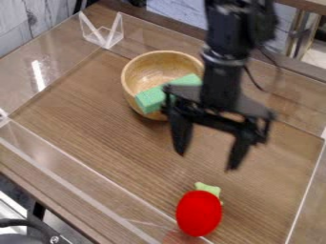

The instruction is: Move the red fruit to the left

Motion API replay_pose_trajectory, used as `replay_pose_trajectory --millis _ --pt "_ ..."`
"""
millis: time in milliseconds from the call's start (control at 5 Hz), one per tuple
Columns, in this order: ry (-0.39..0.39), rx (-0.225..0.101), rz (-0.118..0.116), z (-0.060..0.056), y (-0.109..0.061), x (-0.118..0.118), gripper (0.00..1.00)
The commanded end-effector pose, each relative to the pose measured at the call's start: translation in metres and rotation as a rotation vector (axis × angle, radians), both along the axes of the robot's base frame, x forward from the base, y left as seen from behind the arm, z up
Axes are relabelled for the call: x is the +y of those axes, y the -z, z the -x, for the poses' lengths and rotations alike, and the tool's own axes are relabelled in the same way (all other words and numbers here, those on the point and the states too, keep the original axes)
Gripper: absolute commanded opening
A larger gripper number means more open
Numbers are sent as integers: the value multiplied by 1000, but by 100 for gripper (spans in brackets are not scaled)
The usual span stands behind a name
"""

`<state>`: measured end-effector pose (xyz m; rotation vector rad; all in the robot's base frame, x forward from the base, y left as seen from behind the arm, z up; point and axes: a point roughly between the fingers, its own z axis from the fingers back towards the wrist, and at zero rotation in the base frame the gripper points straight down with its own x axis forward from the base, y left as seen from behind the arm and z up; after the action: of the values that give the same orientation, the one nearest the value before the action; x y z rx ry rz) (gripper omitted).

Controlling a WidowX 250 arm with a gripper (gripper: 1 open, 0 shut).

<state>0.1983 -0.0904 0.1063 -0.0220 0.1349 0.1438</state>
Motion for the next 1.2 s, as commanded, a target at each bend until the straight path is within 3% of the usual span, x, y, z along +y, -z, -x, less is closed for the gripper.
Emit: replay_pose_trajectory --millis 0,200,600,1000 --pt "-70 -52 18 11 0 -7 100" --pt "-123 -63 15 19 10 -1 100" --pt "-108 -79 -4 20 47 -1 100" --pt "-70 -100 -47 21 50 4 100"
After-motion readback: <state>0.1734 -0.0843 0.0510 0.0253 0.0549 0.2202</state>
